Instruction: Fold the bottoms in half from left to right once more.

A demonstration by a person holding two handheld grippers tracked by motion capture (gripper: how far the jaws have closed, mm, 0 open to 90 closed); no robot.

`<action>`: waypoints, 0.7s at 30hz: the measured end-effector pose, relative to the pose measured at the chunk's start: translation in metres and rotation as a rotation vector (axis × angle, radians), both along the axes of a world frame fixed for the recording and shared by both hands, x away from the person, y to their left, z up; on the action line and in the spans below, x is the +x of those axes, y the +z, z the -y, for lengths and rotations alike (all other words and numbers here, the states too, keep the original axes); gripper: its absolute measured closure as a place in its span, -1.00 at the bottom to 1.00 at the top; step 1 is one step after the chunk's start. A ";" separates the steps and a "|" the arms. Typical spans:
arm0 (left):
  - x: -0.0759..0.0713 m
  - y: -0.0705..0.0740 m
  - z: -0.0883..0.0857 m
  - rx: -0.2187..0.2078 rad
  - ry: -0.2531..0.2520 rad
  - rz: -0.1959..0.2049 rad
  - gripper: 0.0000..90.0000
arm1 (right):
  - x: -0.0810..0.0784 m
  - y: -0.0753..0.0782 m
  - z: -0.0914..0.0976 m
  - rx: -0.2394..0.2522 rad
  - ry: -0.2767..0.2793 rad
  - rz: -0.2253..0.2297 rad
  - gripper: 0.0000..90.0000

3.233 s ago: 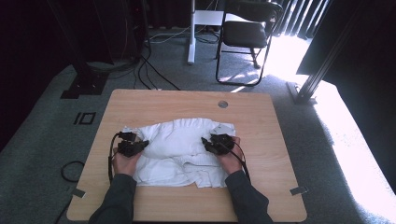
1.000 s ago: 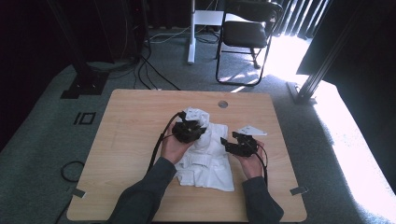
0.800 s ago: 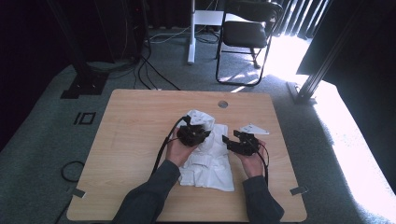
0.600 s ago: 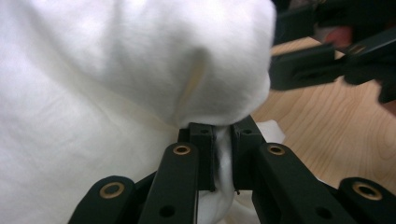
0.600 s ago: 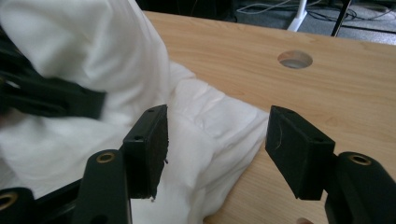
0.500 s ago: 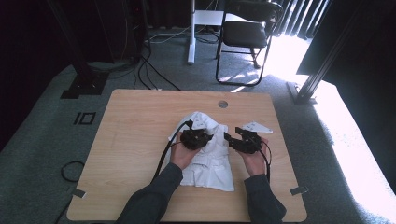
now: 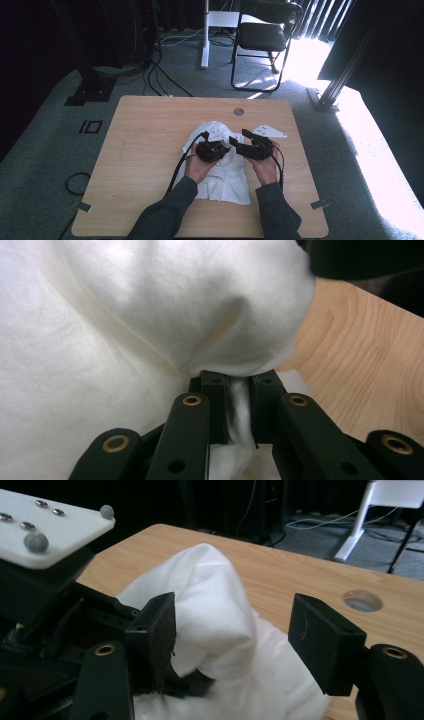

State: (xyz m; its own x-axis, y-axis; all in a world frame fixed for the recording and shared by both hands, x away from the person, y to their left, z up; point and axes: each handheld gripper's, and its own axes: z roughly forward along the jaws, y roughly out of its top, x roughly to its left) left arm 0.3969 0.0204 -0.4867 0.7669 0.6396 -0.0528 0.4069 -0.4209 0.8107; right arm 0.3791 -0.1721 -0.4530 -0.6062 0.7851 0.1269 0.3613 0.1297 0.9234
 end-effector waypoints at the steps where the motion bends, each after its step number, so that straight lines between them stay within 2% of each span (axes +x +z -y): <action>1: 0.000 0.000 0.000 0.001 -0.001 0.001 0.83 | 0.003 -0.001 -0.003 -0.006 0.001 -0.013 -0.19; 3: 0.000 0.000 -0.001 -0.002 0.001 -0.001 0.81 | 0.011 -0.004 -0.009 -0.020 0.018 -0.046 -0.06; 5: -0.001 0.000 -0.002 -0.004 -0.003 -0.003 0.78 | 0.016 -0.007 -0.012 -0.034 0.023 -0.063 0.24; 8: -0.003 0.002 -0.005 -0.007 -0.009 -0.005 0.69 | 0.022 -0.011 -0.015 -0.056 0.001 -0.082 0.61; 10: -0.008 0.009 -0.009 -0.025 -0.017 0.001 0.60 | 0.024 -0.012 -0.014 -0.063 -0.020 -0.087 0.75; 12: -0.015 0.020 -0.015 -0.041 -0.032 0.025 0.52 | 0.027 -0.012 -0.011 -0.053 -0.028 -0.098 0.80; 15: -0.029 0.044 -0.035 -0.101 -0.036 0.101 0.46 | 0.030 -0.014 -0.005 -0.066 -0.063 -0.110 0.82; 16: -0.032 0.053 -0.044 -0.119 -0.019 0.134 0.45 | 0.031 -0.016 -0.003 -0.067 -0.071 -0.117 0.82; 18: -0.034 0.068 -0.065 -0.150 0.045 0.189 0.43 | 0.032 -0.019 0.001 -0.073 -0.085 -0.126 0.82; 19: -0.033 0.072 -0.073 -0.157 0.071 0.201 0.43 | 0.033 -0.021 0.004 -0.066 -0.091 -0.132 0.82; 20: -0.028 0.076 -0.088 -0.154 0.128 0.211 0.43 | 0.033 -0.022 0.005 -0.065 -0.093 -0.136 0.81; 21: -0.022 0.075 -0.098 -0.144 0.167 0.204 0.43 | 0.034 -0.024 0.008 -0.067 -0.098 -0.142 0.81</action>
State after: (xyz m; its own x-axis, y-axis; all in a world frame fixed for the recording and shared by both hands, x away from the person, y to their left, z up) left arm 0.3747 0.1181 -0.4115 0.6556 0.7551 -0.0078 0.2835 -0.2366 0.9293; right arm 0.4135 -0.1797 -0.4768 -0.5056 0.8493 0.1515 0.5018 0.1467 0.8524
